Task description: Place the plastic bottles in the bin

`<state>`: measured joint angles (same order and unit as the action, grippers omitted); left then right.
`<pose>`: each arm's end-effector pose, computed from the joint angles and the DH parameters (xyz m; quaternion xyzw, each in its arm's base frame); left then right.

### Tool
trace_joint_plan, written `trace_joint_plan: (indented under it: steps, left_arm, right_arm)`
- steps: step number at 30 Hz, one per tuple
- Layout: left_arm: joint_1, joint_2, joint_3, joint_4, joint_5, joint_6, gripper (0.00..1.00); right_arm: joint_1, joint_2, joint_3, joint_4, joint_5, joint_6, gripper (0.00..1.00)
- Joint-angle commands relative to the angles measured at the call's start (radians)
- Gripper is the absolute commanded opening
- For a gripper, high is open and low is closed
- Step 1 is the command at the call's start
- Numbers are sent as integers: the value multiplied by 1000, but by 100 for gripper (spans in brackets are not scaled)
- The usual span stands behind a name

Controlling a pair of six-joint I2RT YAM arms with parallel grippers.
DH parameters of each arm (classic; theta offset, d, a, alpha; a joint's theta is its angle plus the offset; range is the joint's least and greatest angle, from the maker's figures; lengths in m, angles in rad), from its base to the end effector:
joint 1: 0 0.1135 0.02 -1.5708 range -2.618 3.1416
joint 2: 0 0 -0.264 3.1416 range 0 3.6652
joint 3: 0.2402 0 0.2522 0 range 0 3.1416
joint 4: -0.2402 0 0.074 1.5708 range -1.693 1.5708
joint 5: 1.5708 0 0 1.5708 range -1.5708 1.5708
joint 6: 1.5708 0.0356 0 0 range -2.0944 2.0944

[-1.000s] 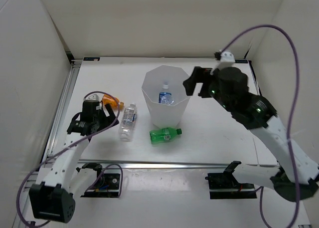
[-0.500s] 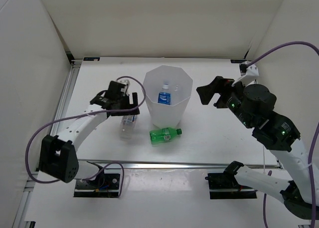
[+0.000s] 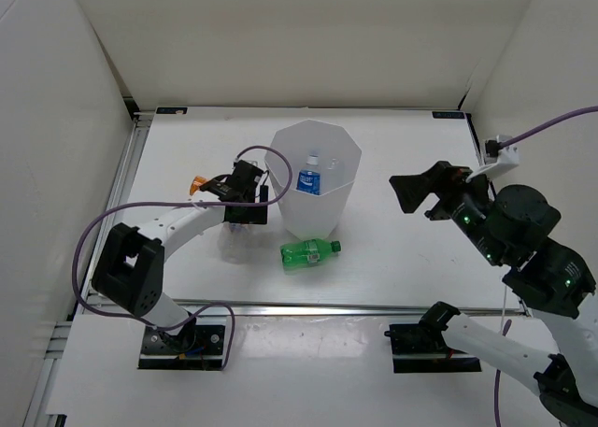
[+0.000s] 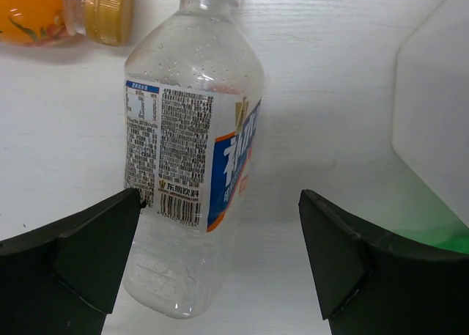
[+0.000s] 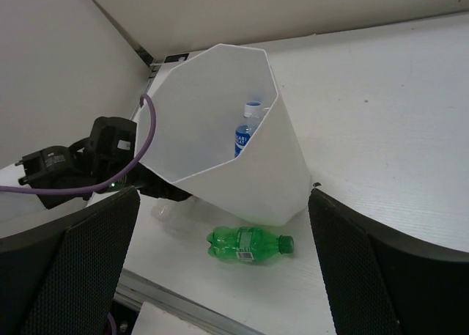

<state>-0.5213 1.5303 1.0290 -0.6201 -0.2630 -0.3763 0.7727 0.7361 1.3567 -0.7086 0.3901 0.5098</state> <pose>0.2648 -0.1414 0.2146 0.0409 0.9660 0.0193 0.2545 0.0777 0.0568 0.4726 0.0349 0.7345 0.2818 0.6164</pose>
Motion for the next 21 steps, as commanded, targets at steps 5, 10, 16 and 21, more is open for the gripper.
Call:
trace_joint_plan:
  steps: [5,10,16,21]
  left_arm:
    - [-6,36,0,-15,-87,-47,100]
    - [-6,74,0,-15,-61,-56,100]
    - [-6,97,-41,-15,-61,-110,81]
    - [-6,44,-75,-15,-80,-165,31]
  right_arm:
    - [2,-15,-14,-14,20,6,100]
    - [2,-24,-25,-23,20,15,100]
    - [2,-33,-25,-23,20,15,100]
    - [2,-43,-16,-41,29,15,100]
